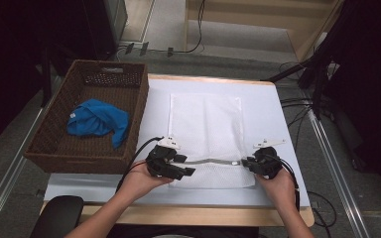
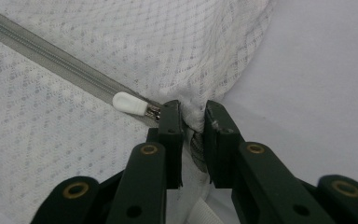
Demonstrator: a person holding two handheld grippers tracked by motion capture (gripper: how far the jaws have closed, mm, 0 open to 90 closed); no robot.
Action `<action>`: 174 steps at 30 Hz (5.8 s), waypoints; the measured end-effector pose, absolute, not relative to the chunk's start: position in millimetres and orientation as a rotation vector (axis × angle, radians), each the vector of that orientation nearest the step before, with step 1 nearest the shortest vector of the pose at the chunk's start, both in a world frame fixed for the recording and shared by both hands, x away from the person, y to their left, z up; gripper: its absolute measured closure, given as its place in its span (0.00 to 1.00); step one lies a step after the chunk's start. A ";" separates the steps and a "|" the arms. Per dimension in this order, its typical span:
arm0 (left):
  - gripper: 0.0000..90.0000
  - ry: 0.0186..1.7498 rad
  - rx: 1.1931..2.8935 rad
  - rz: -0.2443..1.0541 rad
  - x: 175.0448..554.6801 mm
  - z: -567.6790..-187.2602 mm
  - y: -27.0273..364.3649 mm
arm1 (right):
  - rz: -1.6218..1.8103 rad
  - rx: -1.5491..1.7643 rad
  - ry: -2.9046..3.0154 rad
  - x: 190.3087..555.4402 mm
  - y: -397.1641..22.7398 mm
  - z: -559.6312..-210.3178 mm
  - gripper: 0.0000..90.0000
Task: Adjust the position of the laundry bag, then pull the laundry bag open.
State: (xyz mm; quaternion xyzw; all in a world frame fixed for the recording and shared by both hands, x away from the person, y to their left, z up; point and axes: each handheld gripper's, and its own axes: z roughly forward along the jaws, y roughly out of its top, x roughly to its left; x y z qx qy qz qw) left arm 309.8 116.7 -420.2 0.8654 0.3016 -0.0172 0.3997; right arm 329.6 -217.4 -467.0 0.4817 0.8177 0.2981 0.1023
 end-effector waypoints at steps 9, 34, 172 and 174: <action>0.54 0.766 2.195 -0.078 311.2 -420.8 108.4 | 0.892 1.467 2.463 336.7 -218.4 -463.8 0.98; 0.65 0.699 2.186 -0.151 323.5 -414.9 68.7 | 1.060 1.427 2.421 327.3 -224.5 -434.6 0.98; 0.97 0.724 2.318 -0.133 354.3 -443.4 -23.5 | 1.141 1.339 2.465 318.5 -226.7 -424.6 0.98; 0.97 0.733 2.316 -0.130 355.4 -444.6 -20.5 | 1.130 1.335 2.461 318.4 -227.9 -423.8 0.99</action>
